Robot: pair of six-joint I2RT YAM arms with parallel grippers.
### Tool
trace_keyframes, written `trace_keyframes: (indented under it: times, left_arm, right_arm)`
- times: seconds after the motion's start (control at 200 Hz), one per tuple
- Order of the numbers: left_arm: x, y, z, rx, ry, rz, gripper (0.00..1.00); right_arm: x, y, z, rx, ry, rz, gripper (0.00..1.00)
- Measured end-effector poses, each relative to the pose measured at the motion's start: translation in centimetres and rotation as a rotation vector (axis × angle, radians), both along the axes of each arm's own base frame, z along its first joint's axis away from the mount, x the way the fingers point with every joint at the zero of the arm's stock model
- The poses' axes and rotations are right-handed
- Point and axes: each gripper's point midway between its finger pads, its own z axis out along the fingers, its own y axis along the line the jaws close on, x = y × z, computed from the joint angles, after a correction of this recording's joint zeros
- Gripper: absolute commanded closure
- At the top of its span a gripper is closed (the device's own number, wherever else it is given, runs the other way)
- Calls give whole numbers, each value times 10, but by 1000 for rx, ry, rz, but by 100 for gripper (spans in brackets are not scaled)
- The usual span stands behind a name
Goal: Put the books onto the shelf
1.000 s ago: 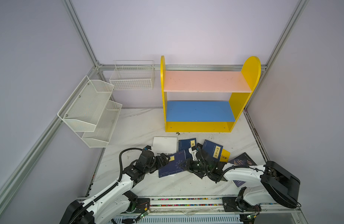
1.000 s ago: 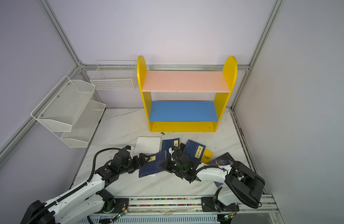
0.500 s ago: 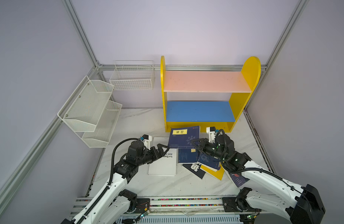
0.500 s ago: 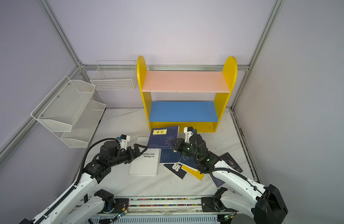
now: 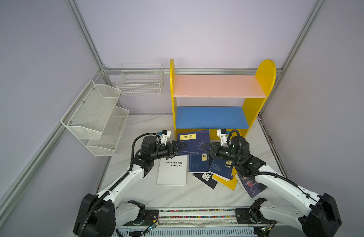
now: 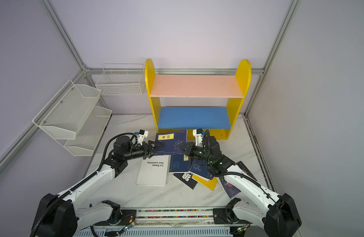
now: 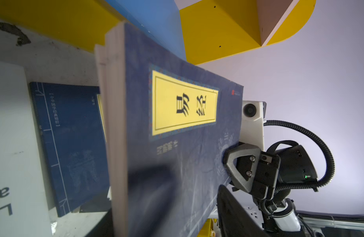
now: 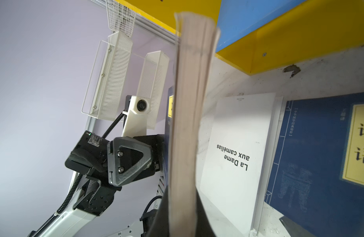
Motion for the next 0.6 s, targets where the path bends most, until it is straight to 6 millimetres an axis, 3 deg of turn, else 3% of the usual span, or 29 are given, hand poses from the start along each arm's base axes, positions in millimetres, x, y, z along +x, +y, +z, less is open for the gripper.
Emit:
trace_keyframes:
  times: [0.18, 0.255, 0.4, 0.5, 0.6]
  left_arm:
    - [7, -3, 8, -39, -26, -8, 83]
    - [10, -2, 15, -54, -46, -6, 88]
    - [18, -7, 29, -78, -74, -23, 99]
    - [25, -7, 30, -89, -78, -37, 100]
    - [33, -5, 29, -96, -73, -44, 100]
  right_arm:
    - [13, -4, -4, 65, -7, -4, 86]
    - [18, -2, -12, 76, 9, -1, 72]
    - [31, -3, -29, 78, 54, -32, 54]
    - [37, -8, -29, 103, 48, -65, 55]
    - [43, -14, -31, 132, 48, -102, 66]
